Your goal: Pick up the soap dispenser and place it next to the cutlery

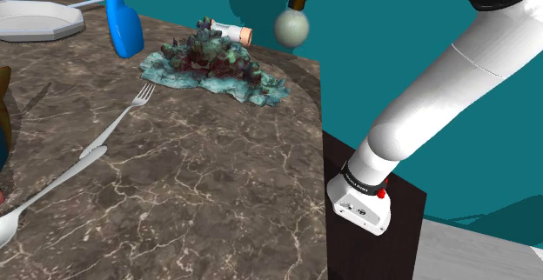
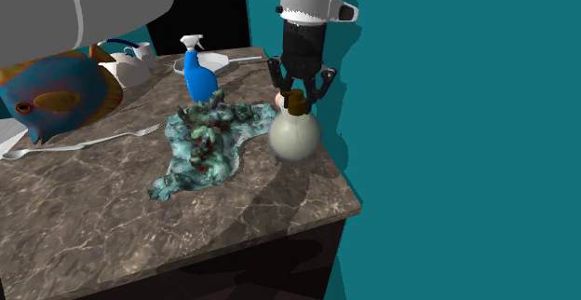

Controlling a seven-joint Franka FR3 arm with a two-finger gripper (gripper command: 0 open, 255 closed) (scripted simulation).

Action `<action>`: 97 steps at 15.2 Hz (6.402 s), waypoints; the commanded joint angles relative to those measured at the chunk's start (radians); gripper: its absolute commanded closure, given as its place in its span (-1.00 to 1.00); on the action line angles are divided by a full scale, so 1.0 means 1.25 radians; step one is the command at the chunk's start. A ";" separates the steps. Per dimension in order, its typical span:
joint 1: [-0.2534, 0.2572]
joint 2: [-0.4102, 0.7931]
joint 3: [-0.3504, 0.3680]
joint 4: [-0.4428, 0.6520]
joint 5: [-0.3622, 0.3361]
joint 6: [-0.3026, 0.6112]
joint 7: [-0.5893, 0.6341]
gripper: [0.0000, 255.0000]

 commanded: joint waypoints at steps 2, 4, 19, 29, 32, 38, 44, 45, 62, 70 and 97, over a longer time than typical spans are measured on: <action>0.001 0.010 0.000 0.045 0.002 -0.035 0.000 1.00; 0.001 0.018 -0.001 0.076 0.004 -0.058 -0.001 1.00; -0.004 0.111 -0.011 0.355 0.023 -0.247 -0.011 1.00; -0.026 0.241 -0.029 0.654 0.060 -0.420 -0.028 1.00; -0.043 0.299 -0.036 0.772 0.081 -0.482 -0.033 1.00; 0.062 0.084 0.036 0.439 0.030 -0.354 0.108 1.00; 0.113 -0.034 0.116 0.263 0.035 -0.290 0.239 1.00; 0.120 -0.049 0.129 0.240 0.038 -0.281 0.260 1.00; 0.222 -0.151 0.366 0.033 0.132 -0.146 0.602 1.00; 0.266 -0.106 0.490 0.034 0.160 -0.080 0.763 1.00; 0.366 0.115 0.716 0.017 0.080 0.169 1.068 1.00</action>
